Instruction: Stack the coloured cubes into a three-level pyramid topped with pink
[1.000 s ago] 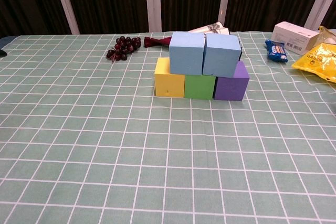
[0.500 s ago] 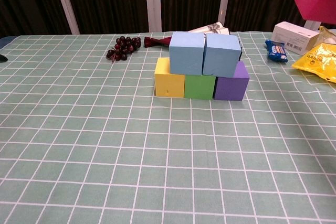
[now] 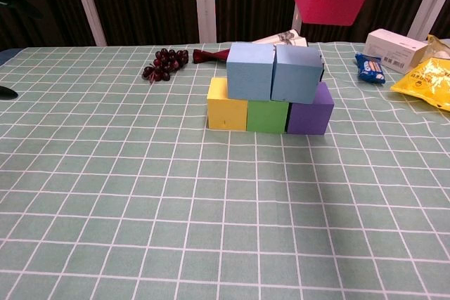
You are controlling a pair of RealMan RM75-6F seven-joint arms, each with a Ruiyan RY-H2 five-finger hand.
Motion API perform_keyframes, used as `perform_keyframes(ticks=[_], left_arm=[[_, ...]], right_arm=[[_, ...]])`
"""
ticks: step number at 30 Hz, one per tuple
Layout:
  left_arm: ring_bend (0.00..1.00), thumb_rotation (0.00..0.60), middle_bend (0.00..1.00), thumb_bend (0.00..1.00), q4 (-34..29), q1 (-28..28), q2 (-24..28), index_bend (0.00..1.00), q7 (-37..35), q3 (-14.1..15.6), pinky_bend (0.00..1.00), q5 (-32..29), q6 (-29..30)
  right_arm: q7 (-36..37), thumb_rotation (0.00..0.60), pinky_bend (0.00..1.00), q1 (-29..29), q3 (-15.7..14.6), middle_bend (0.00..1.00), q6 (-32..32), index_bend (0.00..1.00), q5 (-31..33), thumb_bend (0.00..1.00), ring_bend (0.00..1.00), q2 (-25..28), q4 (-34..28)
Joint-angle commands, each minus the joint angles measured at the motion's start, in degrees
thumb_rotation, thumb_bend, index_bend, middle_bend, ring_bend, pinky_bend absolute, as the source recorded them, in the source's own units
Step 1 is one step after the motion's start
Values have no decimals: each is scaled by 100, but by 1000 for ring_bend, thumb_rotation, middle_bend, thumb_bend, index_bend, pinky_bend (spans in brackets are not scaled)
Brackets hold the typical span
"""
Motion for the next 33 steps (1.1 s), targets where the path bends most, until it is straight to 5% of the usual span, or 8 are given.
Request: perform_keyframes(ticks=[1,8,16,25,33], left_arm=[[0,600,99,123,-11,14,25,0,-54,-23,0,15,10],[0,600,99,123,-62,33,126,0,-245,-44,0,27,-80],[0,600,99,123,-53,46,215,0,-438,-90,0,-12,-156],[0,600,100,123,-44,44,265,0,-559,-104,0,-15,-244],[0,600,99,123,-62,60,294,0,-593,-127,0,9,-228]], right_arm=[[-196,600,0,293,-6,467,191,22,160,236,243,-297,181],[-651,600,0,921,196,476,572,22,816,236,243,-860,786],[-1021,600,0,1521,816,499,1215,22,1896,236,243,-1358,1399],[-885,600,0,1525,1252,499,1427,22,2384,235,243,-1543,1539],[-791,600,0,1453,1269,499,1301,22,2381,236,243,-1694,1575]])
